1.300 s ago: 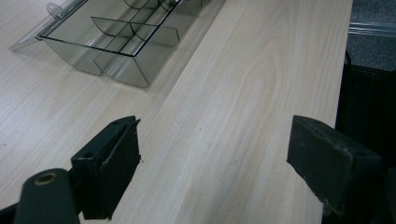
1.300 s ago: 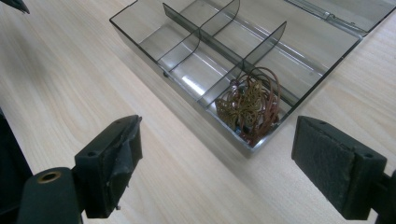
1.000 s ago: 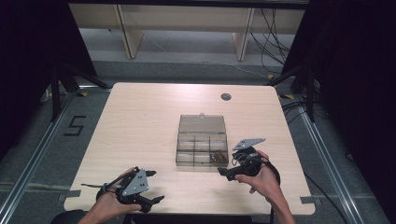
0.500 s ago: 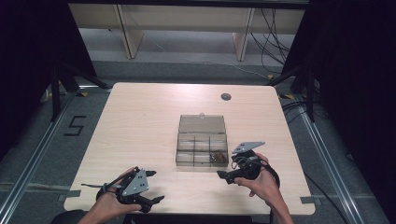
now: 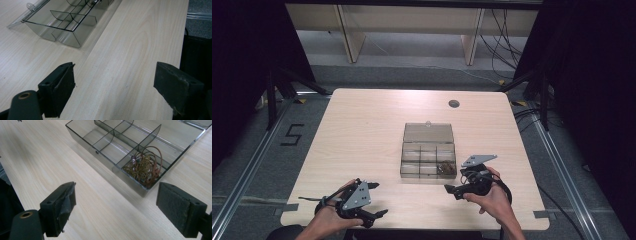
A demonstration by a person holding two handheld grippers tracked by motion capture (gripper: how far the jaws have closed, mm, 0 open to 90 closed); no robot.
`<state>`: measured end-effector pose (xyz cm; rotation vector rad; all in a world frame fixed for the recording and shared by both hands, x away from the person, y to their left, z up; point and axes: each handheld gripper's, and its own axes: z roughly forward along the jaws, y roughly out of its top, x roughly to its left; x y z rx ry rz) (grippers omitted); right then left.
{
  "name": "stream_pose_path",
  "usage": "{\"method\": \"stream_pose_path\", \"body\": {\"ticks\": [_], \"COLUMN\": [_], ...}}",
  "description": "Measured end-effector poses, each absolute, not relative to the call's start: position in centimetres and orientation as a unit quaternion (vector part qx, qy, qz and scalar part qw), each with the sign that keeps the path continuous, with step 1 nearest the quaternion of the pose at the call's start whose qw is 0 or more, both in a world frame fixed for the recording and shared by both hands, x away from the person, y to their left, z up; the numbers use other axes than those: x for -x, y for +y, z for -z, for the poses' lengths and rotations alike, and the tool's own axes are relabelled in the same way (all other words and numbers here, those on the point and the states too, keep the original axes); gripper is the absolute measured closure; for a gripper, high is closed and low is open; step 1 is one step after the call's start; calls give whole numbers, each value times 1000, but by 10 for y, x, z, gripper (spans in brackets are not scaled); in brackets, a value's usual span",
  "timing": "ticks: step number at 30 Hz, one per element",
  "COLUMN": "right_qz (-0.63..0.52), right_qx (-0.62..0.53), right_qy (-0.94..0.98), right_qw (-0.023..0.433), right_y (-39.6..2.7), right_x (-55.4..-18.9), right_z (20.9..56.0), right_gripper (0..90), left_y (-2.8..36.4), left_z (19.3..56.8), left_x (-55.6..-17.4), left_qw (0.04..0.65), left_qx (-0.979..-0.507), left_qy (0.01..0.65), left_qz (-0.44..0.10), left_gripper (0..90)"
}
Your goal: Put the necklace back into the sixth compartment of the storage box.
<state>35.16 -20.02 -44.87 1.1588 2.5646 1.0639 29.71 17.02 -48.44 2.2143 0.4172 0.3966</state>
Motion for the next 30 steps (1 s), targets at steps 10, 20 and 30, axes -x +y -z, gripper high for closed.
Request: {"method": "stream_pose_path", "body": {"ticks": [10,20,30], "right_qz": [-360,-361,-362], "right_qx": [-386,-383,-386], "right_qy": [846,848,846], "right_qw": [68,65,64], "right_y": [-202,-203,-204], "right_x": [-348,-346,-343], "right_z": [451,454,458], "right_gripper": [166,165,165], "left_y": [170,170,171], "left_z": [485,485,484], "left_x": [-297,-297,-298], "left_qw": [418,421,407], "left_qx": [-880,-879,-885], "left_qy": [165,165,157], "left_qz": [-157,-154,-162], "left_gripper": [165,165,164]}}
